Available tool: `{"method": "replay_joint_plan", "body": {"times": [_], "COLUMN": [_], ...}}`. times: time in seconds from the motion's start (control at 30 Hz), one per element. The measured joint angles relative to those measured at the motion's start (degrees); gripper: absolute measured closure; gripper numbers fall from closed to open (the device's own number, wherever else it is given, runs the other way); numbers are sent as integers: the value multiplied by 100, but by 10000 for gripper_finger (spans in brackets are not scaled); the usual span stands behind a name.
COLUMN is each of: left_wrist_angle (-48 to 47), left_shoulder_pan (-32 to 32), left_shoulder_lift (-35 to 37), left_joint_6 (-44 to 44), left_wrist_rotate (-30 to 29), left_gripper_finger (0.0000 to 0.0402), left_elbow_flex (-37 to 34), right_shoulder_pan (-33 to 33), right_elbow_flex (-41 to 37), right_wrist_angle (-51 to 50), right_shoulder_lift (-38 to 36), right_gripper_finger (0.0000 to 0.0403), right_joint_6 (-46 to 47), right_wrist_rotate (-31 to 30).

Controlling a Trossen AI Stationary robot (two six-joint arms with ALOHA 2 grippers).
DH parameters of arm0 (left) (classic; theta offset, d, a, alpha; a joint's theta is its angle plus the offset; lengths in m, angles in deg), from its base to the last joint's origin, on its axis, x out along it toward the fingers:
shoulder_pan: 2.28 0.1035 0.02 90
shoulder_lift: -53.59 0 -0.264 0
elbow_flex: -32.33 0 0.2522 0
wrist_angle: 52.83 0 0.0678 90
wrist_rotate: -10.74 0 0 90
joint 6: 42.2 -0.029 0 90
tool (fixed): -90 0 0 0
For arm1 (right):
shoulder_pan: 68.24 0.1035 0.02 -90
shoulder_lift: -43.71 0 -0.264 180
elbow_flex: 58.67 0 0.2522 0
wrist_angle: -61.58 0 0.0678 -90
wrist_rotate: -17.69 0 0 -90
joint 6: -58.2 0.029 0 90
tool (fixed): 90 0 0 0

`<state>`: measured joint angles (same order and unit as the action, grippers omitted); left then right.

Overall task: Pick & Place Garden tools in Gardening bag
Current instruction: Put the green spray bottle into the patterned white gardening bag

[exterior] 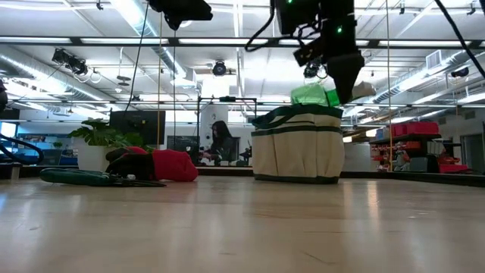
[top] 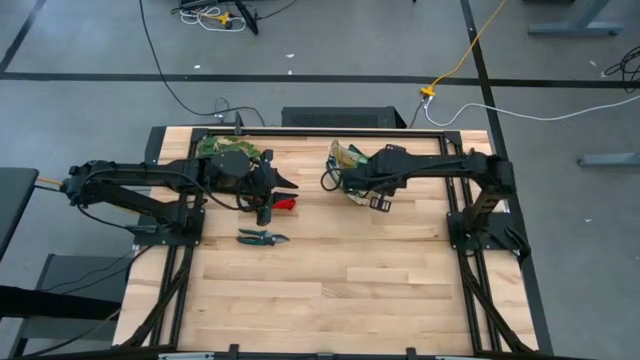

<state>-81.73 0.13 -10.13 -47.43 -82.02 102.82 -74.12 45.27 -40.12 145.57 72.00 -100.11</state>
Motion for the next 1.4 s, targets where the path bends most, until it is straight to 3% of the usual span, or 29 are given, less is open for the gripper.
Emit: {"method": "replay_joint_plan", "body": {"times": [0.33,0.63,1.1,1.4], "left_wrist_angle": [-22,-63,-284,-321], "left_shoulder_pan": [-2,-1,-2,0], "left_shoulder_lift": [-2,-1,0,0], "left_joint_6": [-8,-59,-55,-53], "left_wrist_rotate": [0,-2,-38,-61], "left_gripper_finger": [298,298,298,298], "left_elbow_flex": [2,1,0,0], "right_shoulder_pan": [-169,-172,-309,-331], "right_elbow_flex": [73,863,884,1705], "right_wrist_angle": [92,177,247,213], "right_shoulder_lift": [374,363,1061,1305], "right_gripper_finger": [282,282,282,282], "right_joint_6": [-422,-644,-1053,-1151], "right_wrist_rotate": [25,-19,90,182]}}
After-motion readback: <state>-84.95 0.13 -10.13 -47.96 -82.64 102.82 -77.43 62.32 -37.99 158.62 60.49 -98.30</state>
